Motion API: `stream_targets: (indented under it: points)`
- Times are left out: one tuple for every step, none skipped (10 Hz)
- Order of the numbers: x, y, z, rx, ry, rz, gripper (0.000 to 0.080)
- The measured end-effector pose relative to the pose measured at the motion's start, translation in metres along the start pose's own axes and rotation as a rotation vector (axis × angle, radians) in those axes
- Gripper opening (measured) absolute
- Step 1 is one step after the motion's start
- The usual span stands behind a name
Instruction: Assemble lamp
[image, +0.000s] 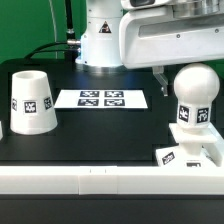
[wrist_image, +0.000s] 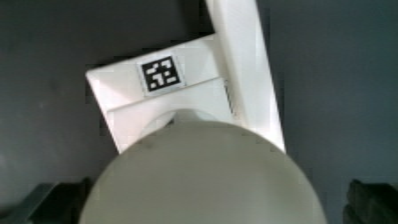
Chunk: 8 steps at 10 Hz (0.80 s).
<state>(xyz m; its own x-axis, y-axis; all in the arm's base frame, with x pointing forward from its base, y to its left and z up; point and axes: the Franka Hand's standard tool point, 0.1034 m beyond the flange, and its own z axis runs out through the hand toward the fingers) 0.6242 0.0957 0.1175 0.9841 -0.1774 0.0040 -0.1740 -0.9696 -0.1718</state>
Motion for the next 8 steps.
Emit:
stream_targets:
  points:
    - [-0.0006, 0.0003, 0.0005, -0.001, -0.001, -0.073, 0.0698]
    - [-0.0003, 0.0012, 0.0001, -0.010, 0.000, -0.191, 0.0698]
    - [0.0004, 0.0014, -0.0007, -0.014, 0.002, -0.282, 0.0698]
    - [0.0027, 0.0013, -0.0024, -0.030, 0.012, -0.363, 0.0698]
    - [0.0050, 0.0032, -0.0034, -0.052, 0.018, -0.509, 0.0698]
    - [0.0053, 0.0054, -0.0030, -0.057, 0.015, -0.573, 0.0698]
    - [0.0052, 0.0058, -0.0024, -0.057, 0.013, -0.602, 0.0698]
    - [0.0052, 0.0067, -0.0019, -0.059, 0.009, -0.684, 0.0698]
